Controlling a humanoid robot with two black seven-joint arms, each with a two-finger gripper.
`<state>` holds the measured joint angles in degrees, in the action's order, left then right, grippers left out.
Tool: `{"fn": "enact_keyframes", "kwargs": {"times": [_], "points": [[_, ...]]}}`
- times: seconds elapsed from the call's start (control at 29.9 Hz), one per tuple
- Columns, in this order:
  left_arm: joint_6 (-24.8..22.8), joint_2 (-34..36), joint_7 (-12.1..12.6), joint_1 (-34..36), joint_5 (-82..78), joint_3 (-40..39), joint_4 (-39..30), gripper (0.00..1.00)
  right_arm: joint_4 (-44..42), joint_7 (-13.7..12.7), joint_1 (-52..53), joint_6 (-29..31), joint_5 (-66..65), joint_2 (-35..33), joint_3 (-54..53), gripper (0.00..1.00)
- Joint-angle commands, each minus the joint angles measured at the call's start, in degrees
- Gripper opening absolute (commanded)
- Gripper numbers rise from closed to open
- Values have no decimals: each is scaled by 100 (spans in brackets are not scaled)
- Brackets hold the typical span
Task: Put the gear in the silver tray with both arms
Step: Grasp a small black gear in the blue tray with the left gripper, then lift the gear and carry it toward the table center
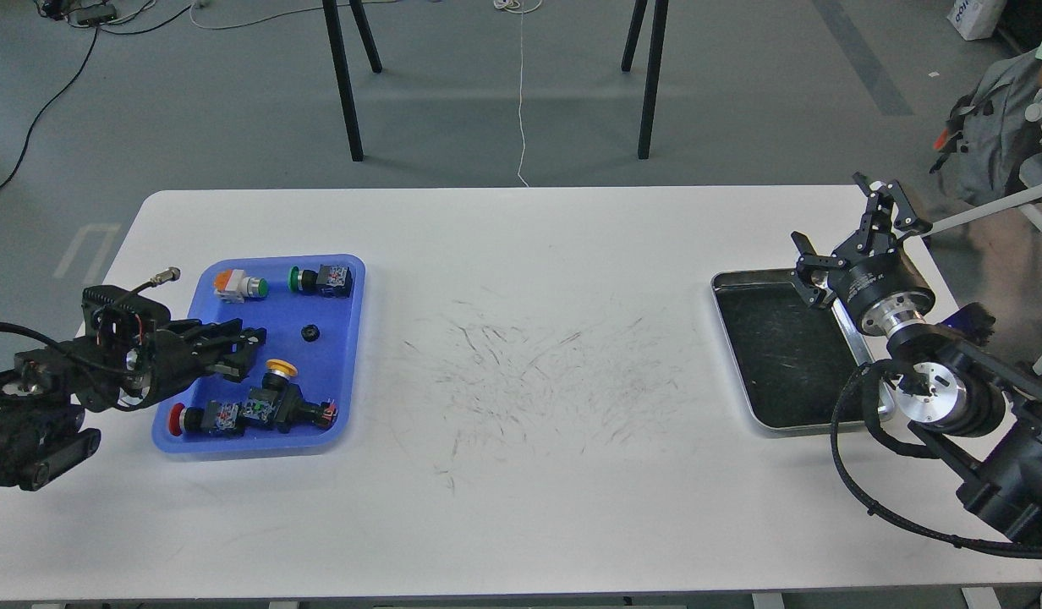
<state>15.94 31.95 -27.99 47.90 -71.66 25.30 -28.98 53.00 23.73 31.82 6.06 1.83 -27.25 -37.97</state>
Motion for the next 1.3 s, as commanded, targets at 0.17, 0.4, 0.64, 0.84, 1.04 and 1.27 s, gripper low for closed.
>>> {"fn": "enact_keyframes", "kwargs": {"times": [0.17, 0.4, 0.64, 0.84, 1.04, 1.27], "points": [[67, 22, -1, 0, 47, -16, -47, 26, -18, 0, 0, 0, -60, 0, 0, 100], [173, 92, -1, 0, 82, -51, -90, 21, -53, 0, -9, 9, -69, 0, 8, 100], [234, 346, -1, 35, 398, -350, -590, 21, -71, 0, -27, 26, -104, 0, 61, 100], [261, 576, -1, 220, 372, -912, -1303, 21, -71, 0, -18, 26, -113, 0, 61, 100], [252, 558, -1, 764, 293, -948, -1698, 21, -71, -9, 0, 26, -113, 0, 70, 100], [182, 366, -1, 1590, 117, -869, -2235, 21, -71, -9, 61, 18, -113, -18, 70, 100]]}}
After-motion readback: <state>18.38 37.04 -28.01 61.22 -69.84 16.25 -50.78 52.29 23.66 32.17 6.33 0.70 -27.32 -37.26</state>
